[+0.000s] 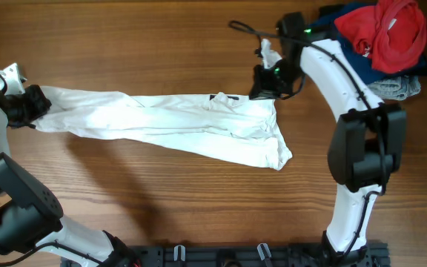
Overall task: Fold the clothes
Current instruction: 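Fold the shirt's left end toward the centre with the left gripper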
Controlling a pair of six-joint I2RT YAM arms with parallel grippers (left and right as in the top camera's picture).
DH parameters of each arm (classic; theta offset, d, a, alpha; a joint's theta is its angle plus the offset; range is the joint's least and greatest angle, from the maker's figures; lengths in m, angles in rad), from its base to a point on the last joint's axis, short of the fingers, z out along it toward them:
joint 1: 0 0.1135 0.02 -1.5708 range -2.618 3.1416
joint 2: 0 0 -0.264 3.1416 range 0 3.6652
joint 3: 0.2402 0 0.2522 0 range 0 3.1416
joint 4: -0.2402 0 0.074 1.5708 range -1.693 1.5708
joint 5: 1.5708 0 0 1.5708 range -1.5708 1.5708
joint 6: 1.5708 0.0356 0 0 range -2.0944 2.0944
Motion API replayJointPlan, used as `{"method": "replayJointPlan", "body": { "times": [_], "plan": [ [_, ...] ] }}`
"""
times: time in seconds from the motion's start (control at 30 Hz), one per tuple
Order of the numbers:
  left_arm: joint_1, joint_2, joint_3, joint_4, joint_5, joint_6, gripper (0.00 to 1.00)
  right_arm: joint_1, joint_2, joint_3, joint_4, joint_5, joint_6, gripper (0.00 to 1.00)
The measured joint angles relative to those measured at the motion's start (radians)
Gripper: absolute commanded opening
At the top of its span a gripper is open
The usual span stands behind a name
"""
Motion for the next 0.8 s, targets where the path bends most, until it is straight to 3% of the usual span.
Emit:
{"method": "replayJointPlan", "body": {
  "times": [0.1,0.5,0.8],
  "plan": [
    [-0.019,-0.010,0.008,-0.017,-0.010,0.026,0.04,0.004,0.000,0.000,0.024,-0.005,0.032,0.04],
    [-0.558,-0.037,0.018,-0.121,-0.036,0.087,0.04,-0.156,0.000,0.000,0.048,-0.028,0.042,0.04],
    [-0.805,-0.023,0.018,-0.122,-0.040,0.072,0.08,-0.256,0.000,0.000,0.057,-0.073,-0.009,0.04]
  ]
}}
